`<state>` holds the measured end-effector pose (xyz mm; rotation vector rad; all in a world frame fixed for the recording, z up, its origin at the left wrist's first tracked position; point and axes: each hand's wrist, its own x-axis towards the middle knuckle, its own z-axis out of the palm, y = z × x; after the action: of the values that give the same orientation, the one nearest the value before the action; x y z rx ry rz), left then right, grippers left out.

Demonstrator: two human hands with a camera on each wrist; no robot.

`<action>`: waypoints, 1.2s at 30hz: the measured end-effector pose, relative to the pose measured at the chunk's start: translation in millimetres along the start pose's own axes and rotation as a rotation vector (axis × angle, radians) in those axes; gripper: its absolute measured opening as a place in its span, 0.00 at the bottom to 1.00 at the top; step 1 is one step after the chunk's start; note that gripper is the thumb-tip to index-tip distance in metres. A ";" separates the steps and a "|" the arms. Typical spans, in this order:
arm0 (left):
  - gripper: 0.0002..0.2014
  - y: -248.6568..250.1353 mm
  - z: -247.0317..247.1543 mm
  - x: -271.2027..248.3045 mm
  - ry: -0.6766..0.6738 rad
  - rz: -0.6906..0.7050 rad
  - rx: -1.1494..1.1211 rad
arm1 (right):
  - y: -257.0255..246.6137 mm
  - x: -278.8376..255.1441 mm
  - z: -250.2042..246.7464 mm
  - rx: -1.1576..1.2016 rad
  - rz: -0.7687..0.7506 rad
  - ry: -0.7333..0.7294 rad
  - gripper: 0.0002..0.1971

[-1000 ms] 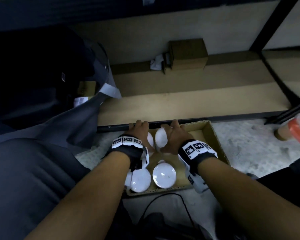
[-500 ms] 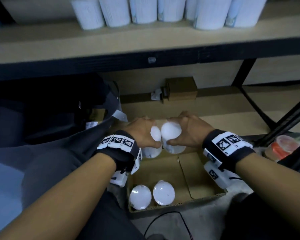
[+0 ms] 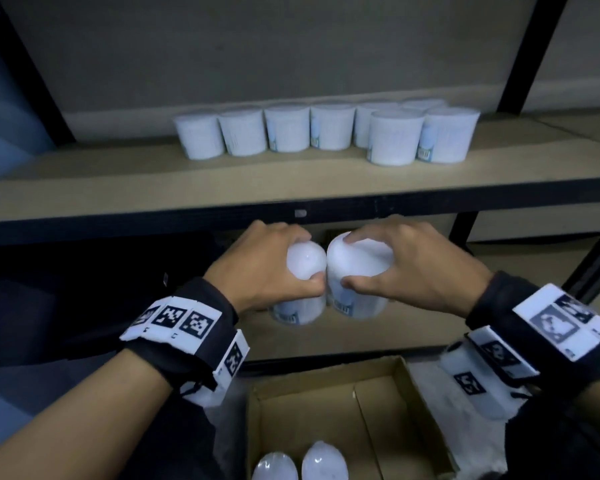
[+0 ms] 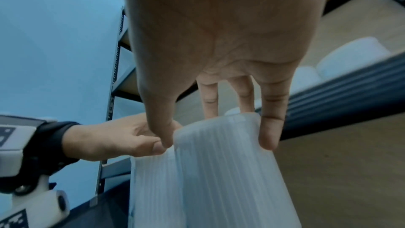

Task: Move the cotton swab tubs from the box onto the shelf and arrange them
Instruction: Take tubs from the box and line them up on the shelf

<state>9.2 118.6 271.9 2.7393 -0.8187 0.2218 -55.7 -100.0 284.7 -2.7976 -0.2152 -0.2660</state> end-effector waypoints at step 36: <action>0.23 -2.5 -109.0 112.7 0.129 -0.013 -0.065 | -1.7 118.5 -84.7 0.015 0.024 0.174 0.25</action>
<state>96.5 95.6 400.1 2.6370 -0.7598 0.3591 45.8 -112.4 388.6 -2.7407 -0.1418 -0.4970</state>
